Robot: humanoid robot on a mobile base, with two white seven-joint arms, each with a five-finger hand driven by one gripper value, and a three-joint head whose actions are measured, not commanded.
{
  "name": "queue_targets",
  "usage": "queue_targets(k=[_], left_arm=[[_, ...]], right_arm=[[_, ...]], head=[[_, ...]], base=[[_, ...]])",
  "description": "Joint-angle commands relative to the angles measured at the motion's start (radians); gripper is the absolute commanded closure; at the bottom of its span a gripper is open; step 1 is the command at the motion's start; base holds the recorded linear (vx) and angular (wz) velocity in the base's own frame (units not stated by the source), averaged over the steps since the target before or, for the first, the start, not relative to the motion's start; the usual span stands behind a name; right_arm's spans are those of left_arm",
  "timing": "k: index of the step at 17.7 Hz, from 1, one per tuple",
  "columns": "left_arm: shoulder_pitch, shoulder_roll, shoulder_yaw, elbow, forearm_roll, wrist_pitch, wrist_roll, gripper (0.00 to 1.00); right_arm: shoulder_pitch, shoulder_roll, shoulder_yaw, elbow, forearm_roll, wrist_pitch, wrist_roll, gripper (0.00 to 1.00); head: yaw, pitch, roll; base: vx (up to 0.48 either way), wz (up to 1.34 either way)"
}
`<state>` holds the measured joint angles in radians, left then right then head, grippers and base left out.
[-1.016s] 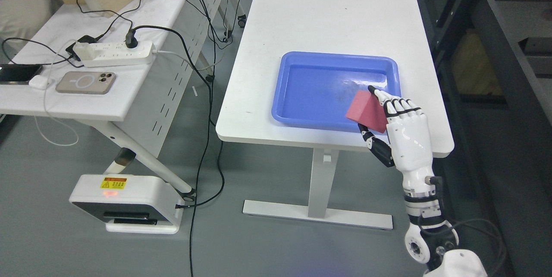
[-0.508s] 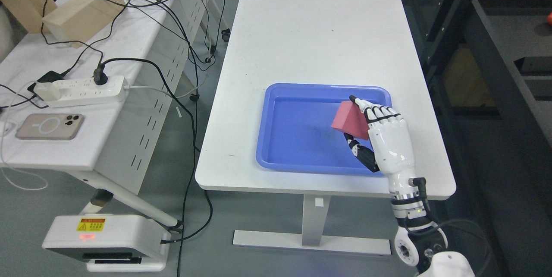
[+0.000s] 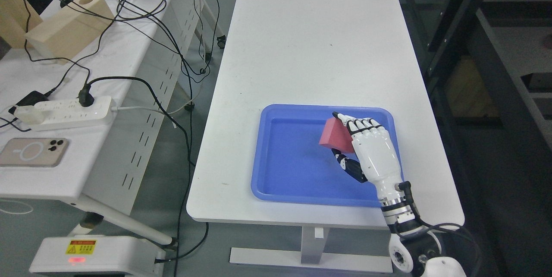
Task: Pick pink block from left shelf to tray
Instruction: 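Lower the pink cube into the blue tray and open the right hand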
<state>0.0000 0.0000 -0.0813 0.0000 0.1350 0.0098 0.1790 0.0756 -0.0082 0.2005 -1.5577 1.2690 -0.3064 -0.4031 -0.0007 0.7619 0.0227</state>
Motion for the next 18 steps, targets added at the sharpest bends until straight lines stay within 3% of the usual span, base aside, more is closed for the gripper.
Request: queue_targets(k=[1,5,9,16,18], left_arm=[[-0.029,0.017,0.000,-0.017,0.000,-0.001,0.000,0.00],[-0.029,0.017,0.000,-0.017,0.000,-0.001,0.000,0.00],[-0.029,0.017,0.000,-0.017,0.000,-0.001,0.000,0.00],[-0.031,0.017,0.000,-0.017,0.000,-0.001,0.000,0.00],[-0.029,0.017,0.000,-0.017,0.000,-0.001,0.000,0.00]], right_arm=[[0.006,-0.019,-0.001,0.007,-0.046,0.003,0.085,0.42],[0.000,-0.019,-0.016,0.018,-0.177,0.004,0.211,0.20],[0.000,-0.019,-0.056,0.018,-0.343,0.006,0.250,0.01],[-0.014,-0.022,-0.115,0.014,-0.806,-0.017,0.265,0.01],[-0.017,-0.019,-0.143,0.014,-1.064,-0.019,0.405,0.01]], head=[[0.0000,0.000,0.000],[0.0000,0.000,0.000],[0.0000,0.000,0.000],[0.0000,0.000,0.000],[0.0000,0.000,0.000]], base=[[0.080,0.00],[0.038,0.00],[0.013,0.00],[0.000,0.00],[0.000,0.00]])
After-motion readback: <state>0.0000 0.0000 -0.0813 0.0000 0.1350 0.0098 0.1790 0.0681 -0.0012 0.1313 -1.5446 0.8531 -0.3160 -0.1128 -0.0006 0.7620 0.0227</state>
